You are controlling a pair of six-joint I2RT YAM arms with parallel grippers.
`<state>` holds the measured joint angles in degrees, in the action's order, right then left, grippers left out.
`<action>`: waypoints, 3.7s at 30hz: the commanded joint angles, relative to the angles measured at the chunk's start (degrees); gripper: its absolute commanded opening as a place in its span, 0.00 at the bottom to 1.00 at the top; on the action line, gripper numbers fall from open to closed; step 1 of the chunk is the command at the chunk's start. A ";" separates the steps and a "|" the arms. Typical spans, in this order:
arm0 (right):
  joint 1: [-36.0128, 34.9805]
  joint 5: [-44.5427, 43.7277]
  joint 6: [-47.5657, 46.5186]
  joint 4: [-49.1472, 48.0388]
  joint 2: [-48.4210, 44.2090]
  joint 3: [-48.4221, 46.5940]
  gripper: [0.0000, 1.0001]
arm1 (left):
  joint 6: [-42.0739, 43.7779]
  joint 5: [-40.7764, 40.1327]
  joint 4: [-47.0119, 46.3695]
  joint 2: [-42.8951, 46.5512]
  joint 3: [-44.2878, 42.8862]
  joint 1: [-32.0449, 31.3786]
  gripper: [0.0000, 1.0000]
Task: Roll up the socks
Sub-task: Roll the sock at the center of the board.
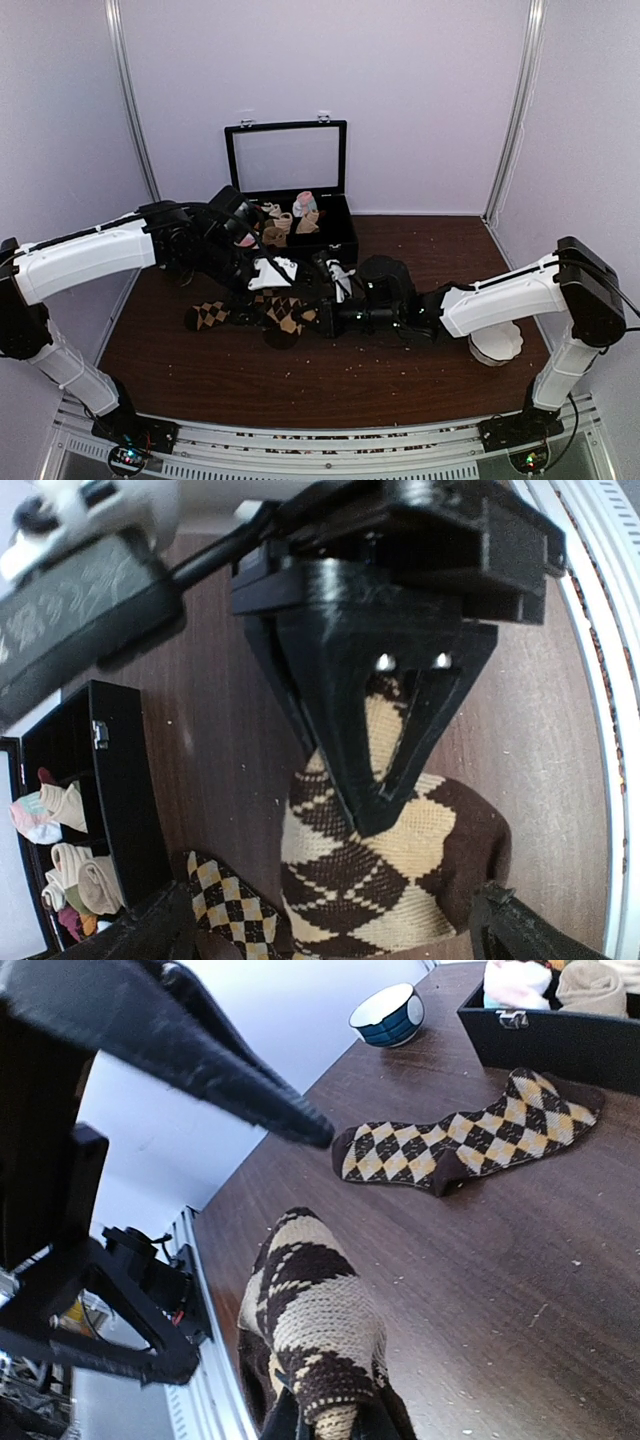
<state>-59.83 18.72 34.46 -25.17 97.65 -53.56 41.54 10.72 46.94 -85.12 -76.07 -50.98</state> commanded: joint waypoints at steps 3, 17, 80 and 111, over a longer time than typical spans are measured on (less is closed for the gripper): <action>1.74 4.94 10.69 -10.27 2.32 0.11 0.00 | 3.75 -5.83 -3.29 -1.52 0.74 -3.85 0.98; 2.26 10.92 21.68 -20.02 5.86 1.19 0.00 | 2.58 -20.78 -15.61 -1.41 3.41 -3.95 0.88; -2.05 2.55 -19.62 2.64 -7.94 -1.33 0.45 | -0.05 38.75 32.40 -18.84 -24.32 8.64 0.00; 3.39 6.21 22.08 -29.66 2.75 4.67 0.09 | -0.88 15.38 17.18 -7.72 -11.52 0.71 0.44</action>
<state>-58.04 26.87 52.42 -48.38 100.27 -48.01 37.06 22.22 63.92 -94.94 -88.79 -48.14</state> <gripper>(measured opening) 0.119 0.436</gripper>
